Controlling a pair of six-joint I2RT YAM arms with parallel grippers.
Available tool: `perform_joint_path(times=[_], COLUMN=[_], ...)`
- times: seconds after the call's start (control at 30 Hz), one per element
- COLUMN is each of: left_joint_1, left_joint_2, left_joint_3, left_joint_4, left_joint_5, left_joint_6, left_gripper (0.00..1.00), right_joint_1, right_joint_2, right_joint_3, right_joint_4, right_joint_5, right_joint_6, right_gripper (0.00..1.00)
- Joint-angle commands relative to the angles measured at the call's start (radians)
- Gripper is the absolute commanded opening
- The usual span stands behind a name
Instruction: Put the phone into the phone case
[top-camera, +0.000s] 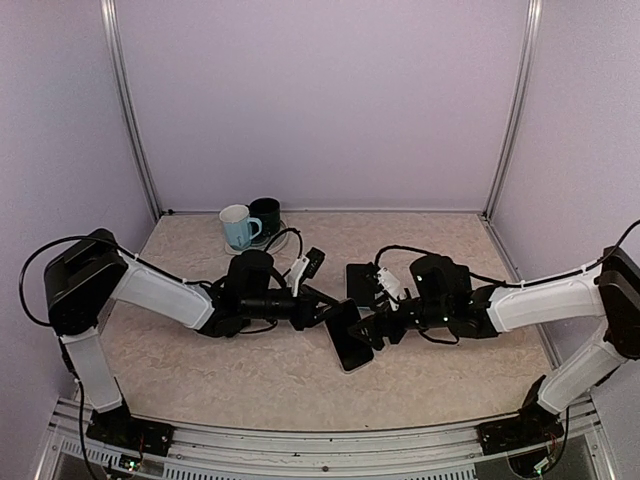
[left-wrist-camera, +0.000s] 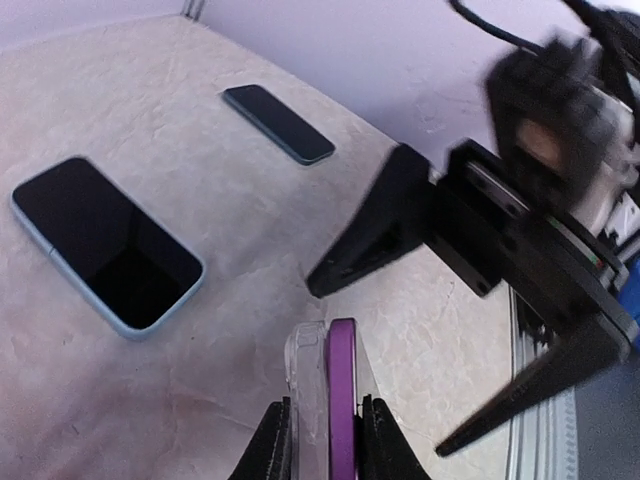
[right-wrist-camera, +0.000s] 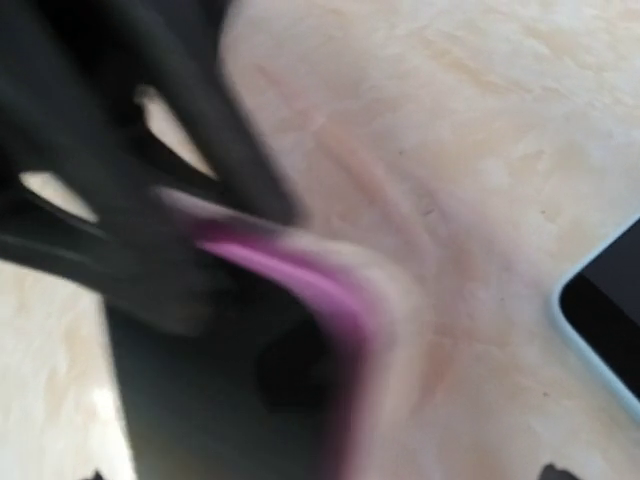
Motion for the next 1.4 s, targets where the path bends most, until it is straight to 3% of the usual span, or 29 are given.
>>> perform_joint_path(times=[0.0,0.23,0.53,0.6,0.77,1.13,1.23,1.37], left_joint_1=[-0.047,-0.067,-0.077,-0.077,-0.083,-0.092,-0.095,-0.096], left_joint_2=[-0.08,-0.101,-0.101,-0.102,-0.101,-0.104,-0.101,-0.096], left_joint_3=[-0.055,-0.047,-0.049,-0.046,-0.035,-0.025,-0.023,-0.025], left_joint_4=[-0.098,-0.186,-0.199,-0.212,-0.214,-0.206,-0.18,-0.148], left_joint_5=[-0.002,0.044,0.076,0.077,0.091,0.091,0.115,0.119], left_joint_6=[0.39,0.563,0.612,0.622,0.621,0.612,0.593,0.567], left_gripper=[0.0,0.0,0.0,0.0,0.02,0.05,0.11,0.27], right_joint_1=[-0.092,-0.102,-0.104,-0.111,-0.114,-0.114,-0.115,-0.115], right_joint_2=[-0.084,-0.071,0.041,0.048,0.095,0.122,0.128,0.126], right_joint_3=[-0.094,-0.194,-0.157,-0.158,-0.14,-0.143,-0.139,-0.146], right_joint_4=[0.08,0.296,0.309,0.306,0.338,0.362,0.362,0.375], right_joint_5=[-0.292,-0.396,-0.468,-0.477,-0.518,-0.514,-0.512,-0.495], right_joint_6=[-0.174,-0.34,-0.409,-0.418,-0.403,-0.409,-0.409,-0.416], right_gripper=[0.92,0.89,0.78,0.73,0.47,0.22,0.16,0.12])
